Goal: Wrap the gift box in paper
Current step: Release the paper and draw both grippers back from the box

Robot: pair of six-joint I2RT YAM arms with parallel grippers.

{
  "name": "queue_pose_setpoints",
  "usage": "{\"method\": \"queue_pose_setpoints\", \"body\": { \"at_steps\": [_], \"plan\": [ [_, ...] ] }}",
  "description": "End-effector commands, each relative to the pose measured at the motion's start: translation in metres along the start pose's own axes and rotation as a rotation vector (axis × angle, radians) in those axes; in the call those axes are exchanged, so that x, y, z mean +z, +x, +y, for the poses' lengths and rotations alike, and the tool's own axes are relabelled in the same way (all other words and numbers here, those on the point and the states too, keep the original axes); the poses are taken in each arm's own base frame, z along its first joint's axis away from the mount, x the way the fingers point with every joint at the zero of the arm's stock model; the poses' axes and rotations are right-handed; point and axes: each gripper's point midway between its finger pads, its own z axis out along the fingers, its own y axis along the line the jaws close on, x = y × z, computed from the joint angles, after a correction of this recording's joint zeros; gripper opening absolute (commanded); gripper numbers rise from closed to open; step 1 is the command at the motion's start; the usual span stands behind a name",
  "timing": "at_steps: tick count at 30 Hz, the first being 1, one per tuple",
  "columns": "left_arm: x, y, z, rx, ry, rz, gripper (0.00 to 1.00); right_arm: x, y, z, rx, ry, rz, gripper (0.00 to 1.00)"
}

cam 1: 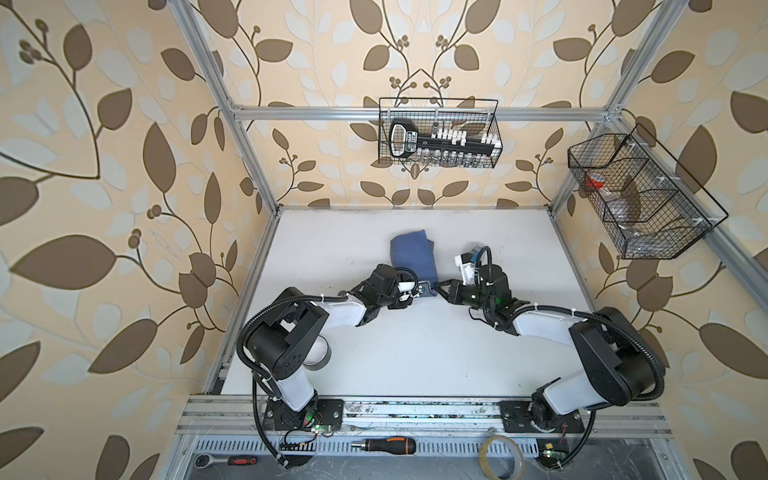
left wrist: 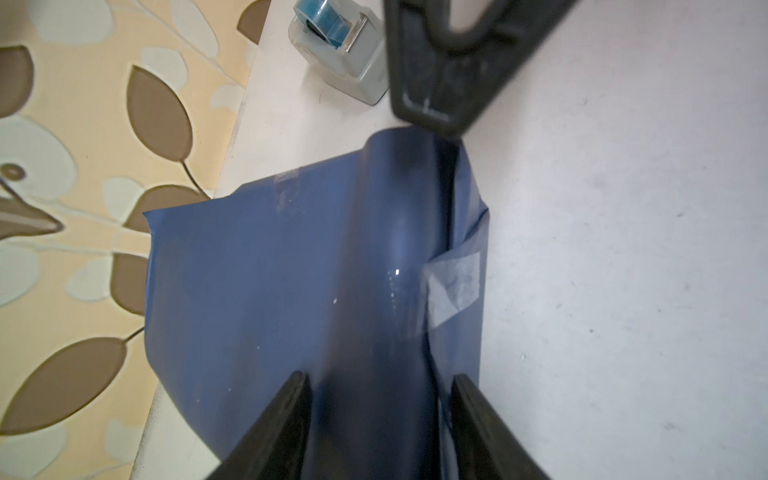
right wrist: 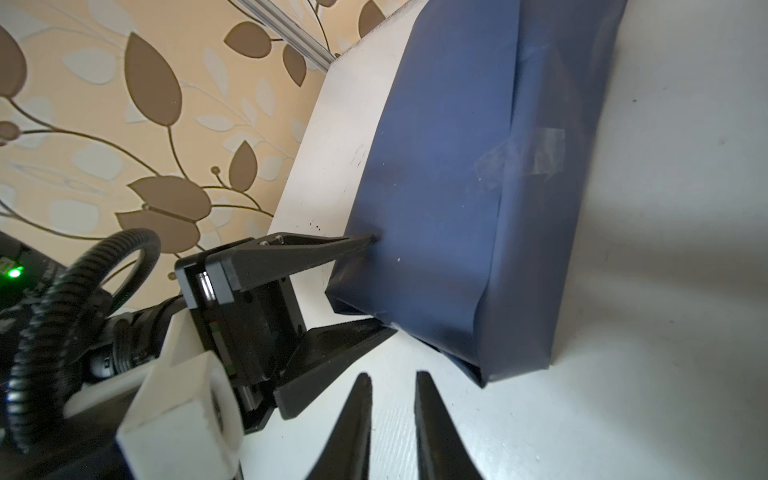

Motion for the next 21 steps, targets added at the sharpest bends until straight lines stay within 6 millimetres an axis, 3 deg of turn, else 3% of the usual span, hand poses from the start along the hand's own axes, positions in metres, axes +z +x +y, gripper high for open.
{"method": "queue_pose_setpoints", "body": {
  "at_steps": [1, 5, 9, 12, 17, 21],
  "plan": [
    [-0.008, 0.023, -0.031, -0.042, 0.130, 0.076, 0.62, -0.012, -0.002, -0.019, -0.011, 0.092, -0.021, 0.27],
    [-0.019, 0.005, -0.025, -0.078, 0.122, 0.007, 0.72, -0.025, -0.007, -0.032, -0.011, 0.157, -0.051, 0.37],
    [-0.044, -0.026, -0.011, -0.169, 0.093, -0.110, 0.79, -0.032, -0.015, -0.044, 0.005, 0.207, -0.077, 0.45],
    [-0.065, -0.043, 0.010, -0.330, 0.036, -0.157, 0.81, -0.026, -0.024, -0.042, 0.021, 0.206, -0.092, 0.60],
    [-0.083, -0.027, 0.049, -0.827, -0.070, -0.147, 0.84, -0.003, -0.037, -0.026, 0.030, 0.156, -0.087, 0.72],
    [-0.090, 0.008, 0.078, -1.284, -0.082, -0.081, 0.87, 0.011, -0.035, -0.020, -0.032, 0.188, -0.050, 0.77]
  ]
}}
